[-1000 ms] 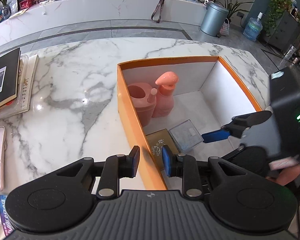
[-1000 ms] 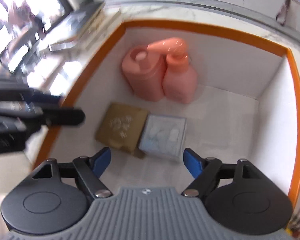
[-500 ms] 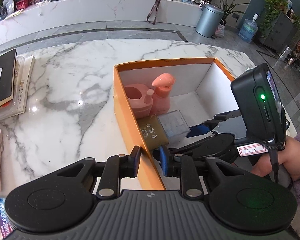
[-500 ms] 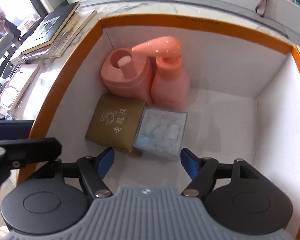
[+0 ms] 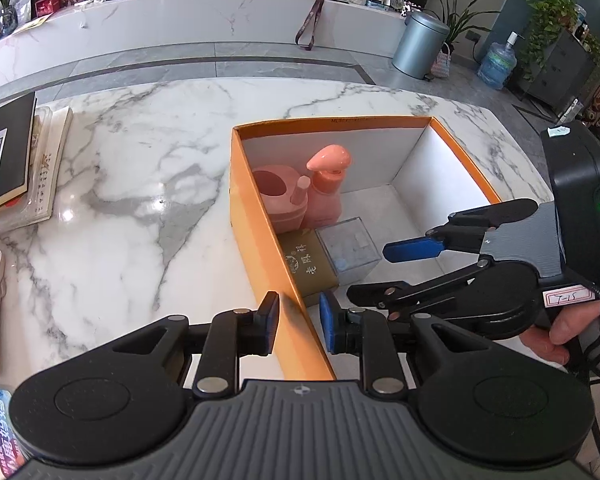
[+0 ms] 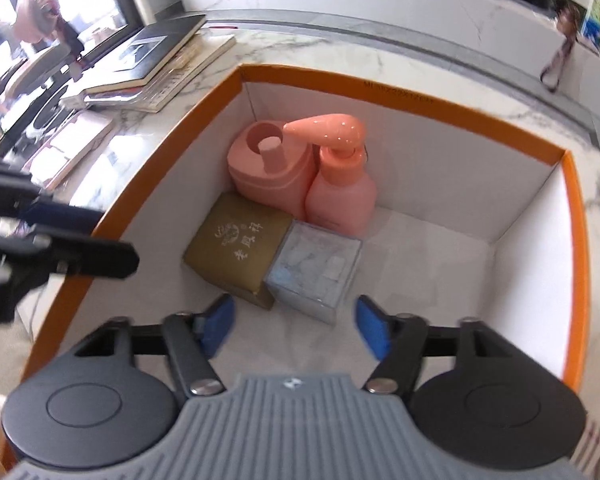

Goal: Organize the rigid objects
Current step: 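Open both tools to release the boxes inside the orange box, then withdraw both tools from the orange box toward the remaining table items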

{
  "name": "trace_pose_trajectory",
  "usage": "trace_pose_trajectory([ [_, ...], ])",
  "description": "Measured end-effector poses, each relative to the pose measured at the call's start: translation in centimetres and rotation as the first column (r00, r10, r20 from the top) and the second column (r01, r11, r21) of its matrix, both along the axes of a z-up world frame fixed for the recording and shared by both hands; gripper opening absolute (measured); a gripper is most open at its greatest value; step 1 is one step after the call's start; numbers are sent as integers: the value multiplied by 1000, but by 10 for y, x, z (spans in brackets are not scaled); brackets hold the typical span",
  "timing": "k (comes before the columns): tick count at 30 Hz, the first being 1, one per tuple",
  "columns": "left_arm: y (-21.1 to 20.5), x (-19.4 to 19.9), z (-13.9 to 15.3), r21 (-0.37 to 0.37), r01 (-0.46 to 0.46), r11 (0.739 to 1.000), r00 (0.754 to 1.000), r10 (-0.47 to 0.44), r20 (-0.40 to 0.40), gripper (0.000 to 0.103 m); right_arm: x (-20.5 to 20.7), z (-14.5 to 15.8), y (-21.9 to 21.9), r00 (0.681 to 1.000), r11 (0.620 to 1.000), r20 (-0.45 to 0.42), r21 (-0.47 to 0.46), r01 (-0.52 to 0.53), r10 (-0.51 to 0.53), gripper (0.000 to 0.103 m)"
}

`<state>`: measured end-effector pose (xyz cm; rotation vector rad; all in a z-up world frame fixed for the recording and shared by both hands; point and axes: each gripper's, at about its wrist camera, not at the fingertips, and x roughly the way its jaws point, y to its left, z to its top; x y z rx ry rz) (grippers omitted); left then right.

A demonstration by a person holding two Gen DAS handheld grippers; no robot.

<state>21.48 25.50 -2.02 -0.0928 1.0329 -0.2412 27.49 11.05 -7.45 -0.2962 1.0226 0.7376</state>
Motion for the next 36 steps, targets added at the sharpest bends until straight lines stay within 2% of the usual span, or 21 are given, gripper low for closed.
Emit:
trace_pose_trajectory([
  [2, -1, 0, 0, 0, 1, 1000, 1000, -1, 1, 26, 0, -2, -3, 1000, 1000, 2, -5, -13, 13, 45],
  [5, -2, -1, 1, -2, 5, 1000, 1000, -5, 5, 26, 1, -4, -2, 1000, 1000, 20, -17, -14, 14, 35],
  [13, -4, -1, 3, 7, -4, 1000, 1000, 4, 11, 26, 8, -8, 0, 1000, 1000, 10, -2, 21, -21, 31],
  [17, -6, -13, 16, 25, -26, 999, 997, 24, 71, 26, 1, 1, -3, 999, 1000, 30, -1, 20, -20, 31],
  [19, -8, -22, 25, -2, -46, 999, 994, 46, 100, 26, -7, 13, -12, 998, 999, 59, 26, 30, -32, 31],
  [21, -13, -32, 34, -26, -61, 998, 990, 64, 125, 26, -17, 27, -29, 996, 996, 62, 70, 53, -57, 32],
  [24, -30, -47, 49, -22, -63, 998, 981, 66, 182, 26, -31, 47, -61, 991, 985, 59, 138, 109, -118, 32],
  [29, -74, -68, 69, -55, -3, 998, 969, 17, 245, 28, -60, 74, -126, 967, 950, 85, 224, 217, -241, 33],
  [32, -107, -75, 73, -64, 52, 997, 967, -34, 252, 30, -79, 80, -169, 944, 930, 101, 235, 283, -313, 33],
  [36, -151, -77, 70, -105, 126, 986, 970, -101, 220, 30, -93, 79, -228, 907, 911, 146, 184, 368, -396, 35],
])
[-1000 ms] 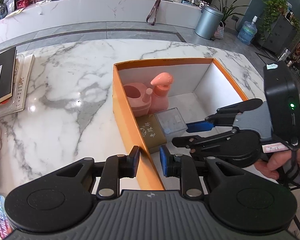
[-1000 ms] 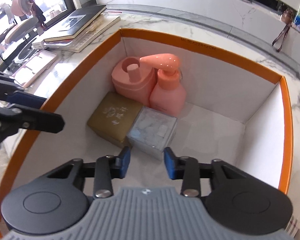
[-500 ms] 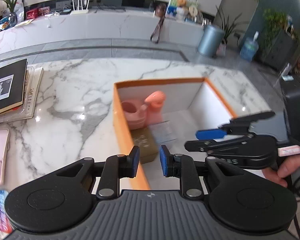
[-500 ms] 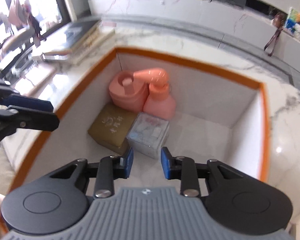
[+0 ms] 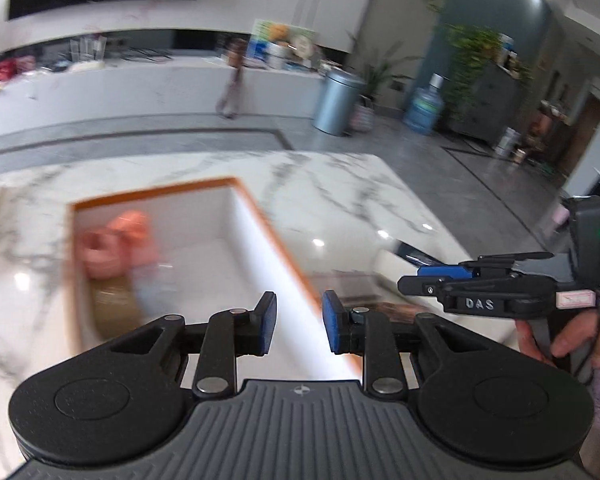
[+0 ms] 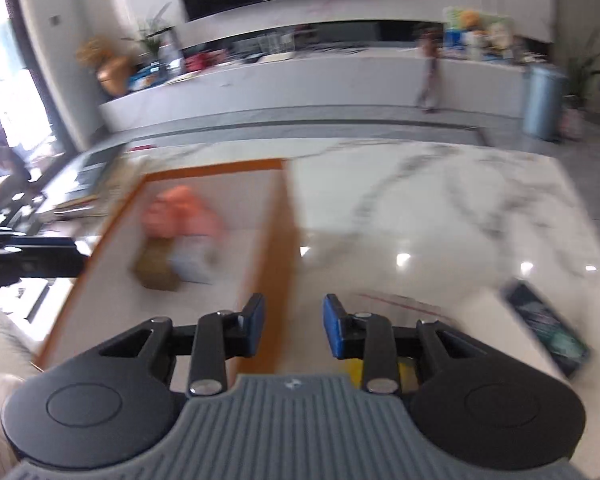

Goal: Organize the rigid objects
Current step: 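Withdraw both tools from the orange box toward the remaining table items, then grasp the white rectangular box with right tool while left tool approaches the CLEAR bottle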

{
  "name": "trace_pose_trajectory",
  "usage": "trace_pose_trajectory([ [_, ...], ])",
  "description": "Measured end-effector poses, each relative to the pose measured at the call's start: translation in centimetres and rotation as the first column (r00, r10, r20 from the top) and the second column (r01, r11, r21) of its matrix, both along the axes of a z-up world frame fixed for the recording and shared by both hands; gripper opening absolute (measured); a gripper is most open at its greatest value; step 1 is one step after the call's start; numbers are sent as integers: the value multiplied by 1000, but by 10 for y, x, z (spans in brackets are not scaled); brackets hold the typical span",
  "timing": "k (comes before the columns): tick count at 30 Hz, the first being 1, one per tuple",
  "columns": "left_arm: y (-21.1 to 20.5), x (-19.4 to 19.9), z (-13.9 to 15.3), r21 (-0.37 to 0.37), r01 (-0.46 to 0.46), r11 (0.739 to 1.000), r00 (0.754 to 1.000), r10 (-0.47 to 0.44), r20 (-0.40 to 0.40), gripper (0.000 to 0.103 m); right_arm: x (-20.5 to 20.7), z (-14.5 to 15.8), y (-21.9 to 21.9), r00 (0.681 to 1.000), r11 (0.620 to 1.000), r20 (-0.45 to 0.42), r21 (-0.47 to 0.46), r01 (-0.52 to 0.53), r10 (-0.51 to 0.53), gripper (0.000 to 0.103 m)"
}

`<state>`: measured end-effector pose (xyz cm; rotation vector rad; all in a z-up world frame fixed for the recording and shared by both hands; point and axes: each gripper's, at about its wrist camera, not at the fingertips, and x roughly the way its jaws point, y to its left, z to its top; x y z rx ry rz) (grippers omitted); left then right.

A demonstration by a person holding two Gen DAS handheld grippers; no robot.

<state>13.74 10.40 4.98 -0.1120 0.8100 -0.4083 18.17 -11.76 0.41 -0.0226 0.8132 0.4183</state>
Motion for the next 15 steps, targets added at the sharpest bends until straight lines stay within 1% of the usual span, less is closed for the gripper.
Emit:
trace_pose_trajectory([
  [1, -12, 1, -1, -1, 17, 1000, 1000, -17, -8, 30, -1, -2, -16, 999, 999, -9, -20, 31, -31, 37],
  [4, -49, 8, -11, -7, 70, 997, 997, -71, -43, 30, -1, -10, -59, 993, 990, -32, -97, 106, -110, 37],
  [8, -99, 24, -28, 7, 147, 989, 985, -146, -96, 30, 4, -24, -104, 987, 976, -59, -168, 135, -147, 37],
  [10, -124, 34, -38, 24, 172, 985, 978, -168, -120, 30, 10, -31, -116, 987, 980, -95, -160, 117, -133, 37],
  [11, -134, 39, -44, 35, 181, 983, 976, -175, -131, 30, 14, -35, -119, 987, 984, -113, -150, 94, -111, 37],
  [12, -144, 45, -50, 49, 186, 981, 973, -178, -144, 30, 17, -38, -119, 989, 985, -121, -159, 64, -84, 37],
  [15, -168, 59, -68, 89, 209, 974, 964, -190, -186, 30, 30, -54, -111, 992, 966, -130, -256, -26, -7, 38],
])
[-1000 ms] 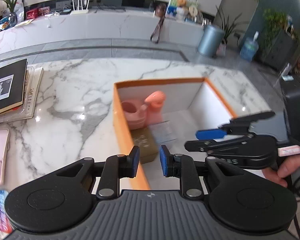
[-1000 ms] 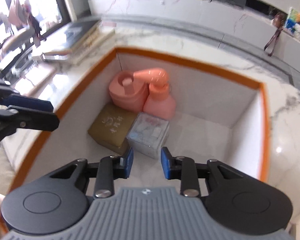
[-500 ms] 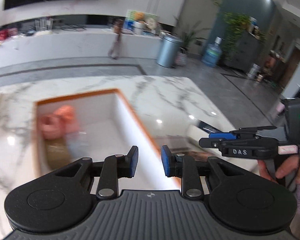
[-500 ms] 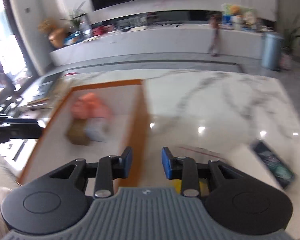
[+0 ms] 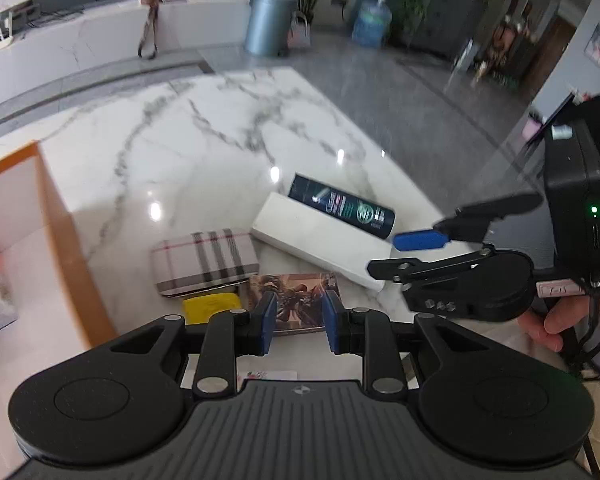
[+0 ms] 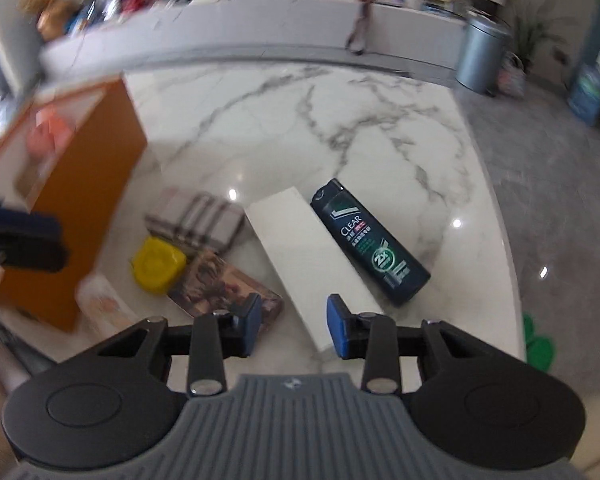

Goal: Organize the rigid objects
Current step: 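Grasp the white rectangular box with right tool while left tool approaches the CLEAR bottle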

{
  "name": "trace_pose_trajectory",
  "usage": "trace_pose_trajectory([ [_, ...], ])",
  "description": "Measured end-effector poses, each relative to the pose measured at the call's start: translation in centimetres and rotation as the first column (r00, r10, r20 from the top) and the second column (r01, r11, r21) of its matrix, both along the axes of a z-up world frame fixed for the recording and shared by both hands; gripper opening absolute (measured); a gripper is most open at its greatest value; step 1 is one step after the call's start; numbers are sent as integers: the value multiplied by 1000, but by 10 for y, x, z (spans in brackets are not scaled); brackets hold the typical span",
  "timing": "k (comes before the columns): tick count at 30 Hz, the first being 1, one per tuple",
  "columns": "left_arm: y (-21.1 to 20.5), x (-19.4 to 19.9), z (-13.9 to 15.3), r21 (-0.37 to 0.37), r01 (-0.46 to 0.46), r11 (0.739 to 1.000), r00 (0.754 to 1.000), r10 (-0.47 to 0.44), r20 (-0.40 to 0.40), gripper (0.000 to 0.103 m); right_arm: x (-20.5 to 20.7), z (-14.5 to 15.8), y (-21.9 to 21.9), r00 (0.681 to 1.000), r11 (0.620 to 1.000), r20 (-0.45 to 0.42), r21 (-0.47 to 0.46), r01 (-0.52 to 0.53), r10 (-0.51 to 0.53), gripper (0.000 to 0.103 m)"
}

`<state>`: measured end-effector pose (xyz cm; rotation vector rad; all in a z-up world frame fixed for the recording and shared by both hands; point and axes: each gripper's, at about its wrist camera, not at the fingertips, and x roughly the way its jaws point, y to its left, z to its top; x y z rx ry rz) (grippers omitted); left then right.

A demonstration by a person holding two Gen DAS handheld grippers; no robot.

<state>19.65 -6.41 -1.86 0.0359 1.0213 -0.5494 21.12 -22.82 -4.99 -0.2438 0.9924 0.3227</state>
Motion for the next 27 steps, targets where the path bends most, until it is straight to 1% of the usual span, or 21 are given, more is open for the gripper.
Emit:
trace_pose_trajectory([
  [4, -19, 12, -18, 69, 42, 997, 999, -41, -12, 30, 19, -20, 9, 995, 993, -29, -61, -96, 94, 38],
  [8, -25, 29, -34, 83, 25, 996, 999, -21, -43, 36, 33, -37, 18, 988, 980, -45, -130, -151, 147, 38],
  [12, -25, 43, -43, 122, -28, 992, 999, 32, -26, 38, 46, -46, 24, 984, 979, -62, -110, -171, 165, 40],
  [13, -24, 46, -44, 122, -38, 992, 999, 42, -28, 38, 47, -48, 28, 983, 976, -48, -120, -182, 177, 48],
  [14, -22, 49, -45, 121, -48, 992, 998, 52, -31, 39, 48, -49, 33, 981, 971, -39, -137, -195, 192, 50],
  [15, -21, 51, -45, 121, -55, 991, 998, 60, -32, 39, 48, -51, 37, 978, 965, -28, -160, -207, 205, 51],
  [17, -18, 55, -47, 130, -69, 989, 997, 75, -34, 40, 47, -56, 44, 970, 950, -11, -204, -238, 241, 57],
  [20, -17, 60, -50, 153, -72, 986, 996, 78, -32, 40, 46, -63, 52, 957, 920, 16, -282, -273, 289, 60],
  [21, -17, 61, -52, 157, -73, 985, 996, 79, -32, 40, 47, -65, 53, 956, 915, 23, -296, -274, 293, 61],
  [23, -14, 62, -54, 151, -81, 985, 995, 89, -43, 40, 49, -71, 54, 954, 904, 30, -331, -272, 298, 62],
  [24, -12, 63, -55, 144, -88, 986, 994, 96, -48, 40, 51, -73, 53, 954, 899, 33, -347, -269, 298, 61],
  [25, -10, 64, -55, 139, -94, 986, 994, 102, -50, 40, 53, -72, 51, 957, 908, 33, -326, -262, 288, 60],
  [27, -9, 63, -54, 135, -101, 986, 993, 108, -51, 40, 55, -71, 47, 958, 913, 26, -308, -265, 287, 60],
])
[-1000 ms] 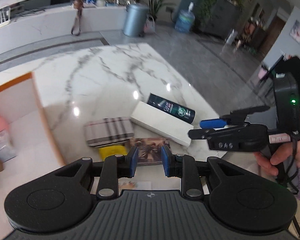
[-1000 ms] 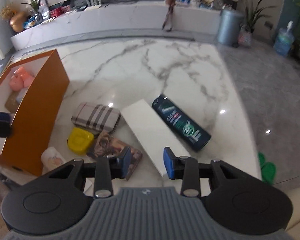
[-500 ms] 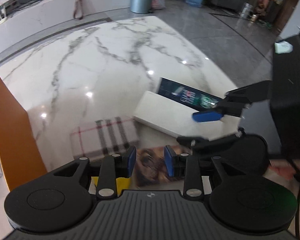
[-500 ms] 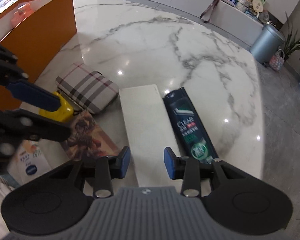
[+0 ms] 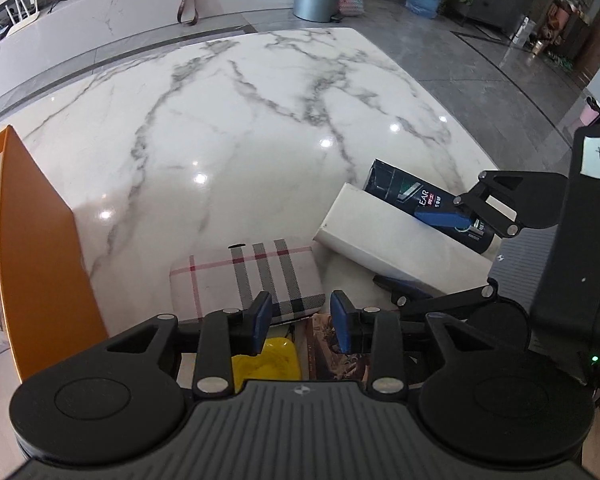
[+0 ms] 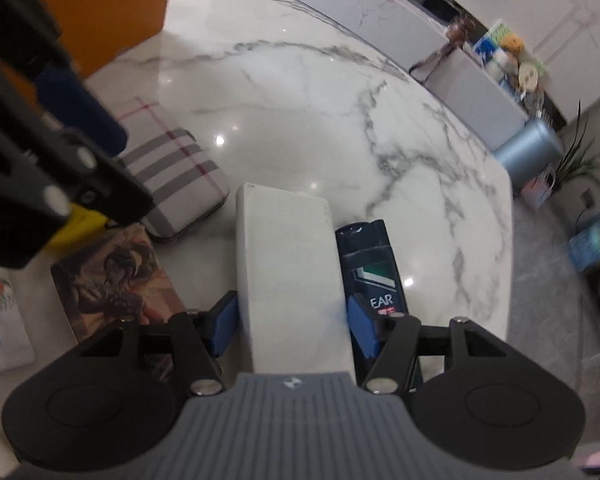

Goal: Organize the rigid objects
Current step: 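Grasp the white rectangular box with right tool while left tool approaches the CLEAR bottle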

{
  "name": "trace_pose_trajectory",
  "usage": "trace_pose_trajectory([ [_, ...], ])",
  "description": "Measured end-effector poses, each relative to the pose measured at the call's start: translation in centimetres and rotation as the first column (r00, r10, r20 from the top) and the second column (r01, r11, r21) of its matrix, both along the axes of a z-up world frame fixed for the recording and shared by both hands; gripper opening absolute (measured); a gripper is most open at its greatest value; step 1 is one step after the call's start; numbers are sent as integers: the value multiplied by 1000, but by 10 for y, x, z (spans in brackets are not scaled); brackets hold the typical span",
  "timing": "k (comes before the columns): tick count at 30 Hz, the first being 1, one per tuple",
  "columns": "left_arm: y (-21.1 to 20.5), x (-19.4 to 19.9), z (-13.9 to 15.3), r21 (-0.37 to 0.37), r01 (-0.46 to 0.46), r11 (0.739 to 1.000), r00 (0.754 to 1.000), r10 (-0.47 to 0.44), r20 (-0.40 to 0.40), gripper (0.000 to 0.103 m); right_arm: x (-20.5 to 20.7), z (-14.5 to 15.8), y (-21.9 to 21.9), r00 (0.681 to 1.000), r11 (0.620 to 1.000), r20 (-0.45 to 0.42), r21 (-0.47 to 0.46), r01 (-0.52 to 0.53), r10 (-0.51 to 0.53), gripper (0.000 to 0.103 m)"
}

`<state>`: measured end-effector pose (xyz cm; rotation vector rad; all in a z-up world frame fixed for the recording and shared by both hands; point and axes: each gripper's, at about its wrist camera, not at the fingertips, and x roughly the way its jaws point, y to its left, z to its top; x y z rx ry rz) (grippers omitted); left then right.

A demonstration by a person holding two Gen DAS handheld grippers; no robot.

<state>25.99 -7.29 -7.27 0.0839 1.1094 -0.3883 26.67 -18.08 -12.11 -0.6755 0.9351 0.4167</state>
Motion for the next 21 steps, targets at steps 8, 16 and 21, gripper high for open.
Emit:
trace_pose_trajectory([
  [8, -1, -7, 9, -38, 5, 999, 1000, -6, -11, 40, 3, 18, -34, 980, 972, -177, 200, 124, -89, 59],
  [16, -30, -24, 8, -111, 67, 992, 997, -72, -40, 40, -4, 18, -119, 852, 834, -462, 346, 430, -247, 60],
  [21, -47, -35, 5, -140, 89, 986, 993, -98, -59, 40, -25, 20, -147, 830, 809, -448, 317, 494, -331, 60],
])
